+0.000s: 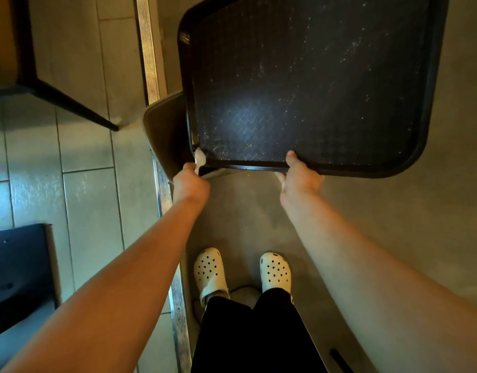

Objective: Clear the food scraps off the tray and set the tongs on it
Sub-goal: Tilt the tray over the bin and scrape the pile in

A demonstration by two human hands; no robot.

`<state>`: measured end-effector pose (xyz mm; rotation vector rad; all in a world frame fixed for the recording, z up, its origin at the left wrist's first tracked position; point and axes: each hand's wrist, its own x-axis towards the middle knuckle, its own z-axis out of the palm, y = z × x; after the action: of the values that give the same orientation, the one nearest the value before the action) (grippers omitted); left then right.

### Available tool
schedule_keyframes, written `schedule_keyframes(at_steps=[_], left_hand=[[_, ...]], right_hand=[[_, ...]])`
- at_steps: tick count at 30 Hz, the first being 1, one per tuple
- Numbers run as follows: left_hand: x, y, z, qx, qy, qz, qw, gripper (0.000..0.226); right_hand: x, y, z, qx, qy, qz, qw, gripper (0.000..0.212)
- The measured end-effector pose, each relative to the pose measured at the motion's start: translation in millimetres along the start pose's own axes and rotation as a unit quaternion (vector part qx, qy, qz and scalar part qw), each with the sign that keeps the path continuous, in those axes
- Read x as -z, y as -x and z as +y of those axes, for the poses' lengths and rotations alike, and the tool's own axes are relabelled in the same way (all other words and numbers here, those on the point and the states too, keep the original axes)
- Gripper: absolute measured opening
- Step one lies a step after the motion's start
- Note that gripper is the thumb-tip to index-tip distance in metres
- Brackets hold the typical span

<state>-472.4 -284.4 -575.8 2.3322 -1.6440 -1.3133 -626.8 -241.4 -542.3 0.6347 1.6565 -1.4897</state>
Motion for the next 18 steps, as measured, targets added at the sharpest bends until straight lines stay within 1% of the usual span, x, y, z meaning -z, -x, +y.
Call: schedule_keyframes(at_steps=[2, 4, 6, 8, 10, 13, 16, 18], left_hand=[[1.8, -0.2, -3.8, 0.01, -0.001, 0.021, 1.0, 0.044], [2.9, 0.4, -5.7, -0.003, 0.007, 0.035, 0.999, 0.042], [2.4, 0.6, -3.6, -0.032, 0.007, 0.03, 0.999, 0.041], [0.9, 0.1, -0.7, -0.045, -0.004, 0.008, 0.999, 0.041], [-0.4, -1.6, 0.1, -0.027, -0.019, -0.011, 0.999, 0.041], [-0.2, -5.3, -4.0, 0.003, -0.037, -0.005, 0.999, 0.042], [1.9, -5.2, -6.4, 0.0, -0.022, 0.016, 1.0, 0.043], [2.5, -4.2, -4.9, -0.01, -0.017, 0.014, 1.0, 0.044]], right_hand=[[0.1, 0.6, -0.6, -0.003, -0.002, 0.004, 1.0, 0.035], [-0.2, 1.5, -1.1, -0.007, -0.006, 0.007, 1.0, 0.037], [-0.7, 2.6, -0.7, -0.01, -0.005, 0.009, 1.0, 0.038], [-0.7, 3.6, 0.3, -0.011, -0.009, 0.01, 1.0, 0.039], [-1.2, 4.4, 0.4, -0.011, -0.014, 0.012, 1.0, 0.043], [-0.4, 4.0, 0.3, -0.011, -0.007, 0.009, 1.0, 0.033], [0.3, 4.9, -0.7, -0.009, 0.003, 0.004, 1.0, 0.03], [-1.4, 5.3, -1.5, -0.006, 0.005, 0.004, 1.0, 0.033]])
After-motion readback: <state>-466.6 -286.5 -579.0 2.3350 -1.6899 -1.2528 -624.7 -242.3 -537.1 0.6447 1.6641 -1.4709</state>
